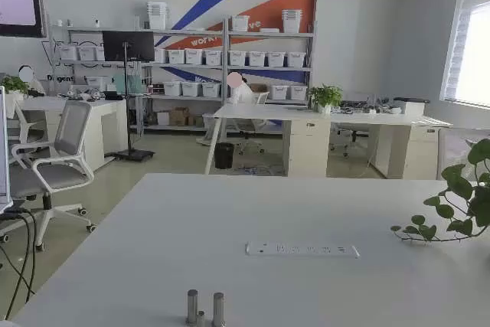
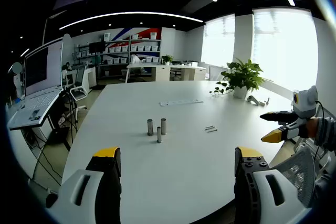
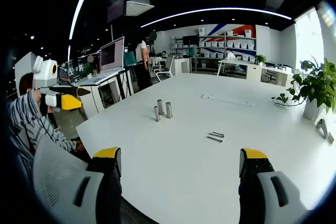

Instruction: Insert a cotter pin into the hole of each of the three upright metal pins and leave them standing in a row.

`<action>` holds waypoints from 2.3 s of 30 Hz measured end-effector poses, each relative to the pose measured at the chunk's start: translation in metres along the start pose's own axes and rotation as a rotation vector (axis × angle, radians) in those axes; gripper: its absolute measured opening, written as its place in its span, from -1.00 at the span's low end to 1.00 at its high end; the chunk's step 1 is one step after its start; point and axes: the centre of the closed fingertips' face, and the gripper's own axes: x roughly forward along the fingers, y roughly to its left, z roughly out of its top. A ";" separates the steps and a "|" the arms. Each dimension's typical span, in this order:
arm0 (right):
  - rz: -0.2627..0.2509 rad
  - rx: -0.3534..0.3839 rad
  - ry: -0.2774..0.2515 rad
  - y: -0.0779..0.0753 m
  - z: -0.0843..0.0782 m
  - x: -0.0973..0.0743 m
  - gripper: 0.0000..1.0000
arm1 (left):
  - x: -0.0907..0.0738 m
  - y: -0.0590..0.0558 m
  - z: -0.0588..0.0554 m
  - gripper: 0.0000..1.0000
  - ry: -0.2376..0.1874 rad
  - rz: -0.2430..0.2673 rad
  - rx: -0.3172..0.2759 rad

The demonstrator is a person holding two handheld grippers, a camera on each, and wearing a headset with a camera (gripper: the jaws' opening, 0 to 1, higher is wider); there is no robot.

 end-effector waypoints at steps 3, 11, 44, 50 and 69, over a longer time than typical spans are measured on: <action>0.002 0.003 0.005 0.000 -0.001 0.000 0.87 | 0.000 0.000 0.000 0.76 0.002 0.001 0.003; 0.005 -0.001 0.015 0.000 -0.004 0.000 0.85 | 0.000 0.001 -0.002 0.76 0.012 0.003 0.002; 0.010 -0.023 0.044 0.001 -0.010 -0.002 0.91 | 0.006 -0.008 -0.002 0.77 0.012 -0.035 0.038; 0.010 -0.015 0.065 0.002 -0.021 -0.005 0.89 | 0.006 -0.013 -0.008 0.76 0.019 -0.046 0.046; -0.006 0.009 0.107 0.011 -0.041 -0.011 0.84 | 0.007 -0.029 -0.029 0.73 0.057 -0.083 0.034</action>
